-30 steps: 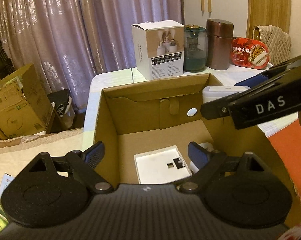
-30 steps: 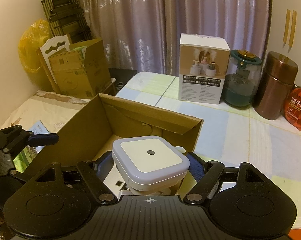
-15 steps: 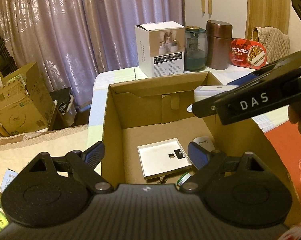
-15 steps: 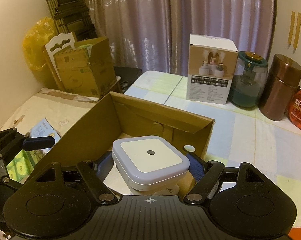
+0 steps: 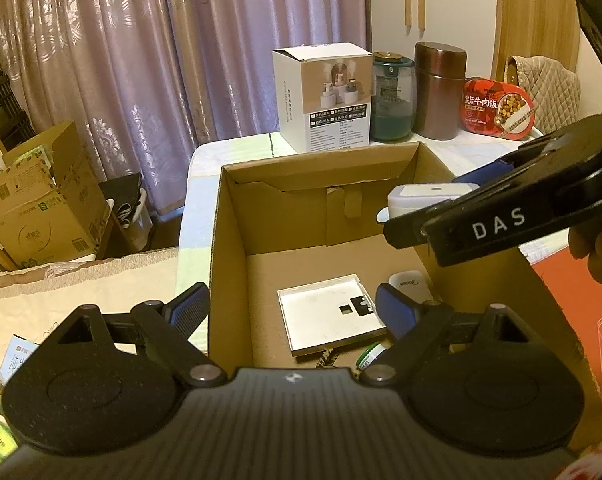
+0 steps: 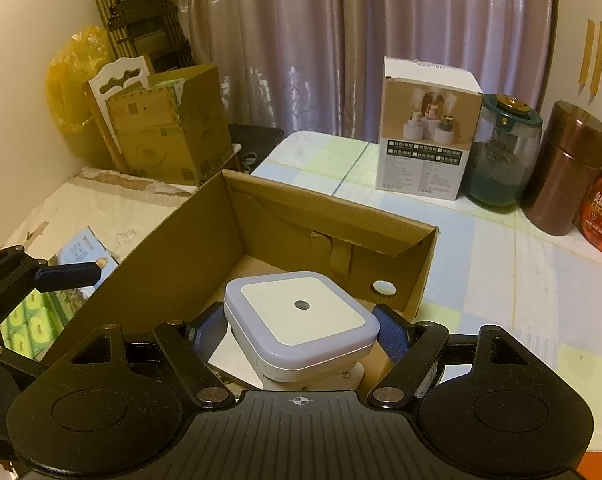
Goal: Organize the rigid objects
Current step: 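Lower the white lidded container into the box and open the right gripper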
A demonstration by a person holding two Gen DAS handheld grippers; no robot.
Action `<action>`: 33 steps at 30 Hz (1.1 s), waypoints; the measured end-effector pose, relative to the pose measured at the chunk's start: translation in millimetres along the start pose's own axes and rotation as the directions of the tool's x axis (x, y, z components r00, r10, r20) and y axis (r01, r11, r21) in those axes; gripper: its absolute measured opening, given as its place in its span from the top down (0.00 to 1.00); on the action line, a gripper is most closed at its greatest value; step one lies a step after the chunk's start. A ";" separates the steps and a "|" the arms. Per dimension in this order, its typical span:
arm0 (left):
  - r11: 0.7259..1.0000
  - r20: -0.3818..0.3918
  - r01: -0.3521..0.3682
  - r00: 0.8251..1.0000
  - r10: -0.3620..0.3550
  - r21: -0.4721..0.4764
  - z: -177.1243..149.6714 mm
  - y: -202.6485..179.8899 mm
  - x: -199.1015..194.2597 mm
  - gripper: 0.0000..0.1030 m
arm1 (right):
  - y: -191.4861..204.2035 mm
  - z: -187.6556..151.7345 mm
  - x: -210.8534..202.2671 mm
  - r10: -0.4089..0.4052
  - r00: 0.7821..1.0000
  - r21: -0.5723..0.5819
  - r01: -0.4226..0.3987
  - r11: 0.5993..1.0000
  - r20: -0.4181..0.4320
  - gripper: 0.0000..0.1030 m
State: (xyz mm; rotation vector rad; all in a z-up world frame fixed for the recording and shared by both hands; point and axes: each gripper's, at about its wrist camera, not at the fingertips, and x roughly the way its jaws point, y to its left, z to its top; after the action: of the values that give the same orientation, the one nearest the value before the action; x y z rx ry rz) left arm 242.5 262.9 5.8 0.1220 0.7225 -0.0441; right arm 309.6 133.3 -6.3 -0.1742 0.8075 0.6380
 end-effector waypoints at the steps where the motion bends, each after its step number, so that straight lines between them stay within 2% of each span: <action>1: 1.000 0.000 0.001 1.000 -0.001 0.000 0.0 -0.2 -0.1 0.15 | 0.0 -0.5 0.7 0.000 1.000 0.000 0.000 1.000 -0.002 0.27; 33: 1.000 0.007 0.008 1.000 -0.008 0.005 2.0 0.2 5.5 0.15 | -8.9 -2.6 25.1 -0.031 0.999 -0.009 0.031 0.999 -0.030 0.27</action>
State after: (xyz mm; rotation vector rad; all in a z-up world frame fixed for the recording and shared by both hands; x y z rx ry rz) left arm 248.0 262.9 3.6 0.1236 0.7162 -0.0544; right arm 326.3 136.9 -26.9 -0.2047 0.8297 0.6108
